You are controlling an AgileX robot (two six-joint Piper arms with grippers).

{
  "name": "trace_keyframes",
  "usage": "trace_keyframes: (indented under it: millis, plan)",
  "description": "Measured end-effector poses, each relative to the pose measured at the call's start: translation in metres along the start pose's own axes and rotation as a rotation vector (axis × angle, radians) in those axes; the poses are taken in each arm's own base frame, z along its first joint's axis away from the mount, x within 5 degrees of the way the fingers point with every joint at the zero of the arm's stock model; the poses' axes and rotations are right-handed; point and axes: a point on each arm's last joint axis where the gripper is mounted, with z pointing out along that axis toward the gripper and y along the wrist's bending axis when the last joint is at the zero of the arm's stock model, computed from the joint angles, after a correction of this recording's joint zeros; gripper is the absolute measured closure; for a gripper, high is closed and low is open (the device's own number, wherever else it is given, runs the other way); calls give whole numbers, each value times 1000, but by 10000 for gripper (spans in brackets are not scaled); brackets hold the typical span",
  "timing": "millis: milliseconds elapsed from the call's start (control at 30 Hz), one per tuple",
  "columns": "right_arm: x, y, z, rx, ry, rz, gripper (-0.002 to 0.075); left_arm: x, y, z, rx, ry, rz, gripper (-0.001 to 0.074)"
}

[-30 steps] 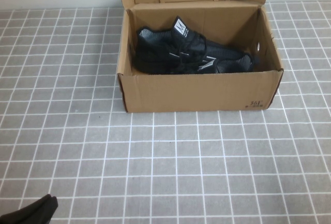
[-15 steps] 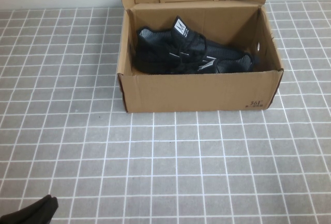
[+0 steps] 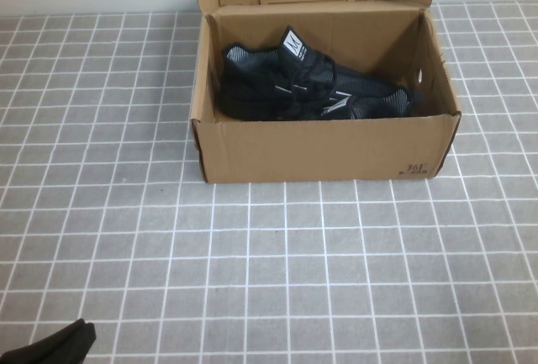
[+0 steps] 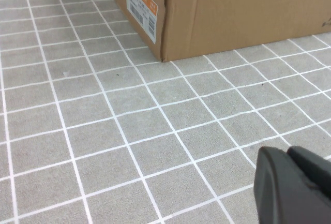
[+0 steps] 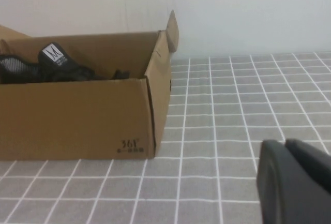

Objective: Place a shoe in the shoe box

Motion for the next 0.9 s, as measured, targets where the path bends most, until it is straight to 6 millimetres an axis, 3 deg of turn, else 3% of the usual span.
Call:
trace_keyframes:
  millis: [333,533,900]
  plan:
    - [18,-6,3,30,47,-77,742,0,0,0,1,2,0,736]
    - [32,-6,2,28,193,-81,742,0,0,0,1,2,0,736]
    - [33,-4,1,16,213,-25,742,0,0,0,1,2,0,736]
